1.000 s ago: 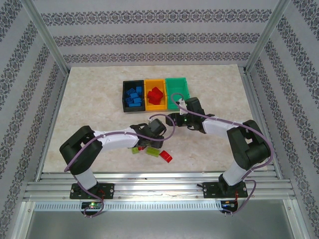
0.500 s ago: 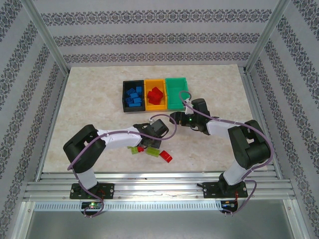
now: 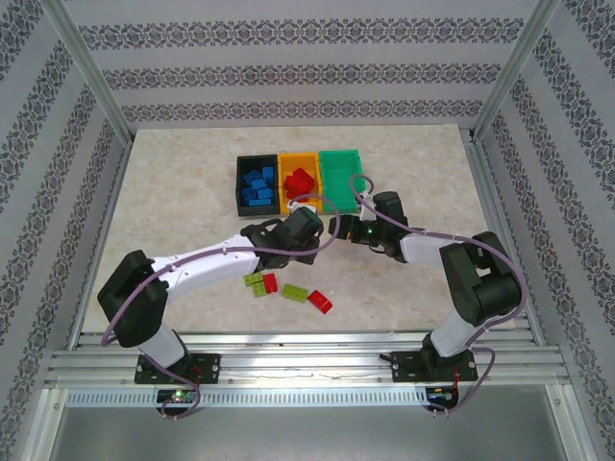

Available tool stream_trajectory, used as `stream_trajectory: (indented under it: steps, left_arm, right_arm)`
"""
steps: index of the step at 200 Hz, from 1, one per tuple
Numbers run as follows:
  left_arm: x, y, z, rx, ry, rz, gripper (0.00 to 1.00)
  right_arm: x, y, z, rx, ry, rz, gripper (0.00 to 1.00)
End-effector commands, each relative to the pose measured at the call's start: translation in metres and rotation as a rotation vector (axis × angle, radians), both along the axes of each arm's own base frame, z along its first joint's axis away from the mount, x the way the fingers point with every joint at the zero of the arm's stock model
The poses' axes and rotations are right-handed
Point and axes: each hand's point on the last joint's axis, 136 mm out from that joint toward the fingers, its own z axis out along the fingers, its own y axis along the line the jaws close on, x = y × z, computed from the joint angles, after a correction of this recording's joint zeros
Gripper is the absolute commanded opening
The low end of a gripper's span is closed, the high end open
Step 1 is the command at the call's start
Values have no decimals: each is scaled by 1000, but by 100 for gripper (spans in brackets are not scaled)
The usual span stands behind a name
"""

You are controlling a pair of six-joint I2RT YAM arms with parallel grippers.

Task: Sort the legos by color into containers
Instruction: Place the lego in the container.

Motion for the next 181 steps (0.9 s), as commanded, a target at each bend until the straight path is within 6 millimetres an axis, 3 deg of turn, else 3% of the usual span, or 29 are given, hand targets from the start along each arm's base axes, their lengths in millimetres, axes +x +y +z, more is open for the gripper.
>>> stream_trajectory:
  steps: [1, 43, 94, 151, 159, 181]
  left_arm:
    - [16, 13, 21, 51, -38, 0, 35]
    - [55, 24, 40, 47, -55, 7, 36]
    - [107, 40, 36, 54, -37, 24, 36]
    - [157, 32, 41, 8, -21, 23, 38]
    - [164, 31, 40, 23, -20, 27, 43]
    - [175, 34, 35, 84, 15, 51, 68]
  right_arm:
    - [0, -1, 6, 34, -19, -5, 64]
    - [0, -1, 10, 65, -36, -19, 64]
    - [2, -6, 13, 60, -51, -33, 64]
    - [4, -10, 12, 64, -48, -45, 64]
    - [4, -9, 11, 64, -43, -39, 64]
    - [4, -8, 12, 71, -41, -37, 65]
